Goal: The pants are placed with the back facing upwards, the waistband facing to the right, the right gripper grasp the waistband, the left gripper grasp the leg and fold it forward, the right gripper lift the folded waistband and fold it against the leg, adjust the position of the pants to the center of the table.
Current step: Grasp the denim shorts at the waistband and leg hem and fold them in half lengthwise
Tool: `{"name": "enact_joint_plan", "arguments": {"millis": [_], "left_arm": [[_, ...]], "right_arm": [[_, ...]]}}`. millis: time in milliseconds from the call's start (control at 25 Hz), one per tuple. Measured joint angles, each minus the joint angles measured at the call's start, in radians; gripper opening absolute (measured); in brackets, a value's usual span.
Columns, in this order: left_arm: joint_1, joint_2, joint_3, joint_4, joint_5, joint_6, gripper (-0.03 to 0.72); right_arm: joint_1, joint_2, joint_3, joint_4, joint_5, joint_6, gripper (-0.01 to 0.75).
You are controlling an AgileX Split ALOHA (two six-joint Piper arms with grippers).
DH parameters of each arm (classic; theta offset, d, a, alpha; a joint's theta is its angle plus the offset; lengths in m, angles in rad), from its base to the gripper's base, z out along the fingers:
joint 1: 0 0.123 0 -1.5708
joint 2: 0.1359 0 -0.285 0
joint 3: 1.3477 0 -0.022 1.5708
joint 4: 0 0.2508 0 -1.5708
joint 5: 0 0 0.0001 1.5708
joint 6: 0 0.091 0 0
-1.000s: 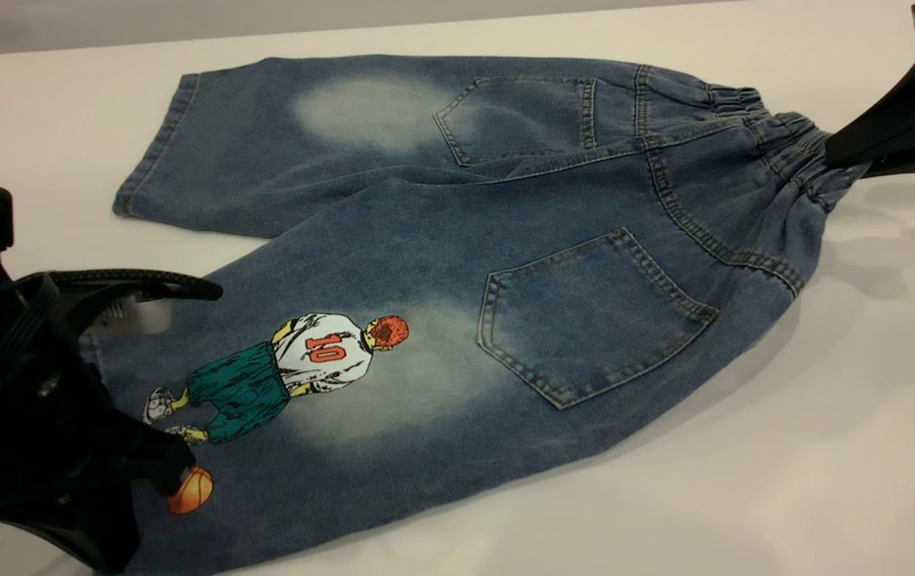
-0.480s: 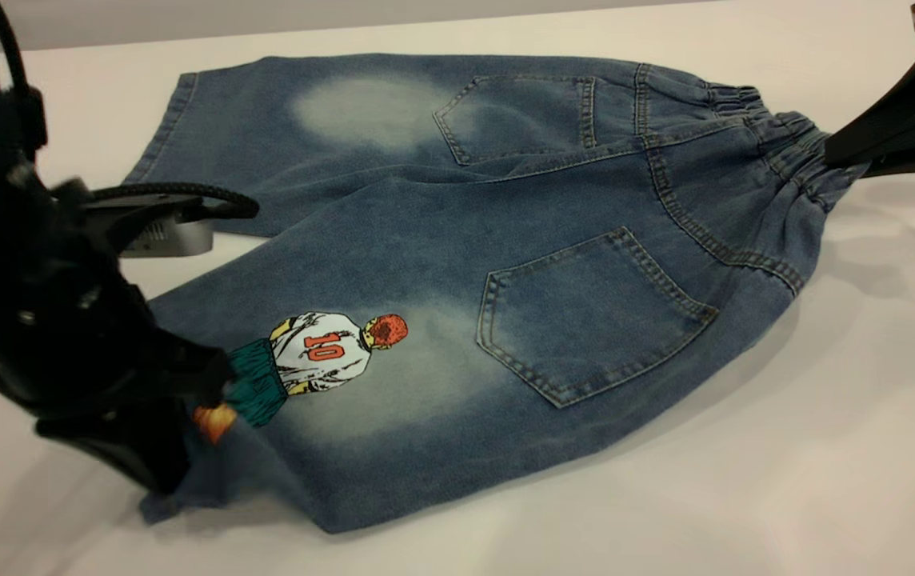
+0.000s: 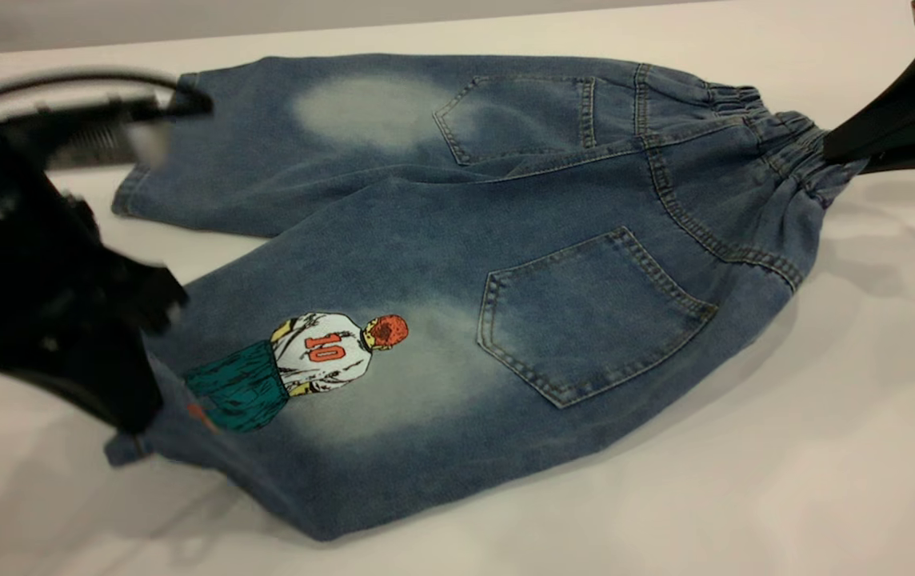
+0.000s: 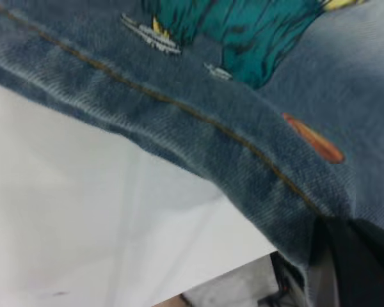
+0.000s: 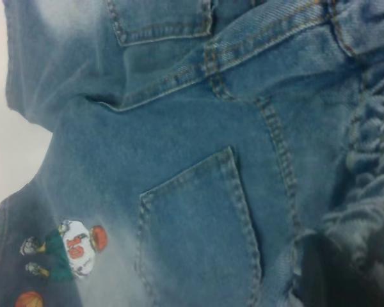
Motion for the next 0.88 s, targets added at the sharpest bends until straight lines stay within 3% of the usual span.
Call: {"name": "enact_joint_plan", "arguments": {"millis": [280,880], "left_arm": [[0.001,-0.119,-0.02,0.012,-0.007,-0.003,0.027],[0.002,-0.124,-0.257,0.181,-0.067,-0.074,0.027]], "right_arm": [[0.0,0.0,-0.081,-0.001,0.039,0.032,0.026],[0.0,0.001,-0.251,-0.071,0.05,0.153,0.026]]}}
